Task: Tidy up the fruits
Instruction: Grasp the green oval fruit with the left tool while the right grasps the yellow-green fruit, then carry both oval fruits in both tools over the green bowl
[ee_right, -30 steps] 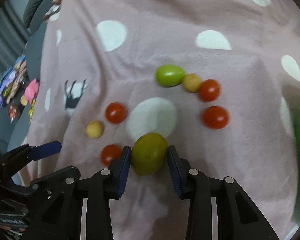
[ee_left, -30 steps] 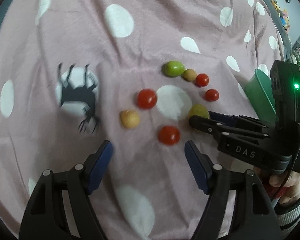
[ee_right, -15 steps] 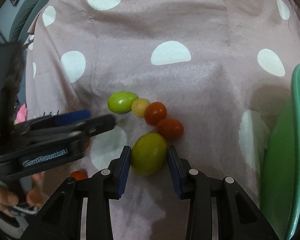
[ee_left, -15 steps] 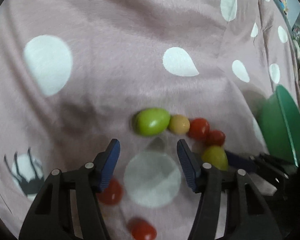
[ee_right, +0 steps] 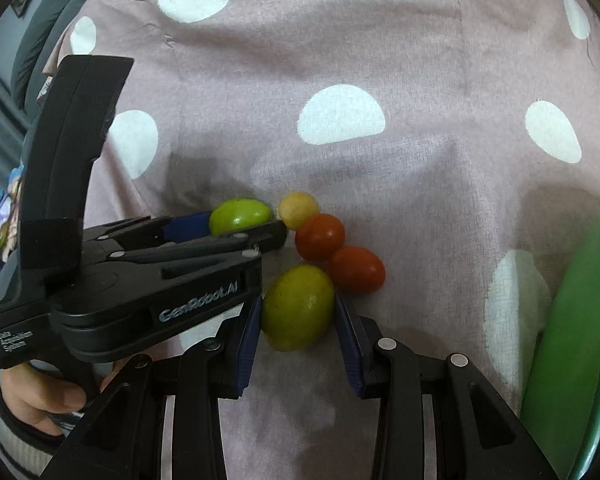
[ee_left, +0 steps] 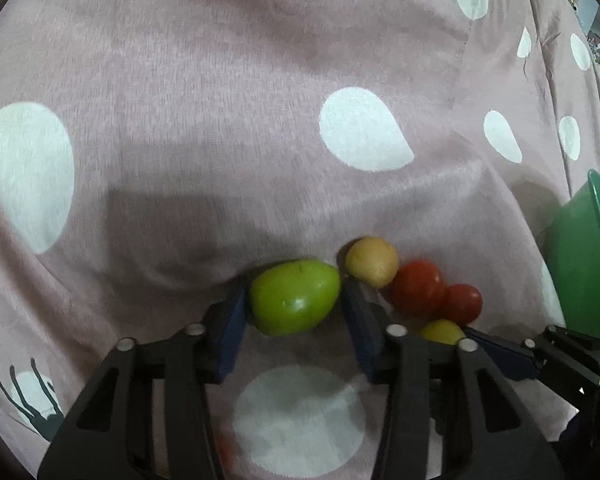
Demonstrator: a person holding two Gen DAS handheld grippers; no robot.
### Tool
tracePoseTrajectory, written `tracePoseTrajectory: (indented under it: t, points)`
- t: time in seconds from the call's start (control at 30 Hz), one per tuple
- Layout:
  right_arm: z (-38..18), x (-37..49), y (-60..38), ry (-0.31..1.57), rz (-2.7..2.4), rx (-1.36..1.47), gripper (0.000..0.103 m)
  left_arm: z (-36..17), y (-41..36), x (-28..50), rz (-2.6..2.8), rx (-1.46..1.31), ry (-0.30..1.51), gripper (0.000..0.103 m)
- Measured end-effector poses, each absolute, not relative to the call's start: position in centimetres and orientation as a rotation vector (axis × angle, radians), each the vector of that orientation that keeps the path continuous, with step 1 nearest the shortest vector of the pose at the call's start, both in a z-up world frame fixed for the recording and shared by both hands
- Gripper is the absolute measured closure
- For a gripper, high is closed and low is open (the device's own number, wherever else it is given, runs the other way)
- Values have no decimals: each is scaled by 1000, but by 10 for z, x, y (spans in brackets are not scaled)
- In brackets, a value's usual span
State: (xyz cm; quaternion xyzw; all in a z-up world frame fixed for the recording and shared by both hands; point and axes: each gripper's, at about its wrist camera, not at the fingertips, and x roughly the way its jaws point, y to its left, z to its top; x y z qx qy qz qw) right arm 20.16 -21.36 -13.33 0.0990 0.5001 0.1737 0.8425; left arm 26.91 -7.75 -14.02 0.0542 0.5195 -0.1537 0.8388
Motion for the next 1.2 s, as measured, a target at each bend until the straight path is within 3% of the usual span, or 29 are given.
tracePoseTrajectory:
  t: [0.37,1.2]
  points:
    - [-130,197,-207,1047,357,204,65,-129,-49,254,-330,80,1103,60]
    - [-72,95,-193,886,393,159,64,-74,-19,118,-333,5,1039,60]
